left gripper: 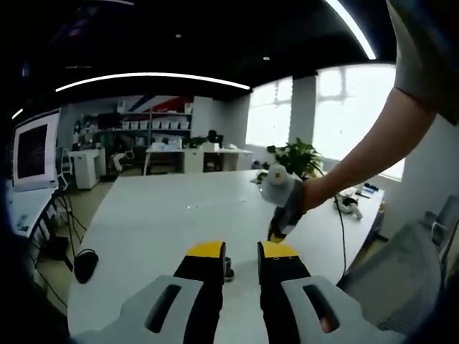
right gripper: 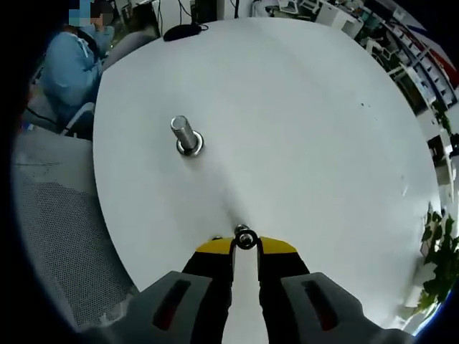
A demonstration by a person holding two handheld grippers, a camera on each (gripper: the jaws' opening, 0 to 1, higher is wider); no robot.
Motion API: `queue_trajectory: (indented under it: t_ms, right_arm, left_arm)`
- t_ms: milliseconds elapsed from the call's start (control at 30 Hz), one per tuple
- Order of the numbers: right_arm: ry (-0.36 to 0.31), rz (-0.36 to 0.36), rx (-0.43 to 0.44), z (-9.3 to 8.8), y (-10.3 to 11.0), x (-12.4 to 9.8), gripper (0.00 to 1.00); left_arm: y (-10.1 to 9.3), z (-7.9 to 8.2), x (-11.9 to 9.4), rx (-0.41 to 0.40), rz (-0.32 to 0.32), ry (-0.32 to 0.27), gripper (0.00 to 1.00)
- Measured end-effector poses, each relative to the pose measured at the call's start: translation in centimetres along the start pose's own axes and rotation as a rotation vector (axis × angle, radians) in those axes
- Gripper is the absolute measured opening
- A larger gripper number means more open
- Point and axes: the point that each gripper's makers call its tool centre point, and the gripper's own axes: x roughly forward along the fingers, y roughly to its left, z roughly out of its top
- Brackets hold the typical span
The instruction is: Place the washer onto the threaded stud by aligning its center hole with the stud, sliding it down to the base, and recovering from edge contact or off-axis alignment until the washer reaches the visible bottom stop.
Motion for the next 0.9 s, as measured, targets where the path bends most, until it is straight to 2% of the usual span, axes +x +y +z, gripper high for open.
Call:
queue_trajectory:
  t_ms: [400, 900]
  right_arm:
    - [-0.021, -0.002, 0.000, -0.15, -0.25, -0.47, 0.14]
    - [-0.013, 0.015, 0.001, 0.00, -0.31, 0.35, 0.14]
  left_arm:
    - [-0.15, -0.24, 0.11, 0.004, -0.005, 0.012, 0.16]
    - [-0.21, -0.49, 0.15, 0.018, -0.001, 0.026, 0.16]
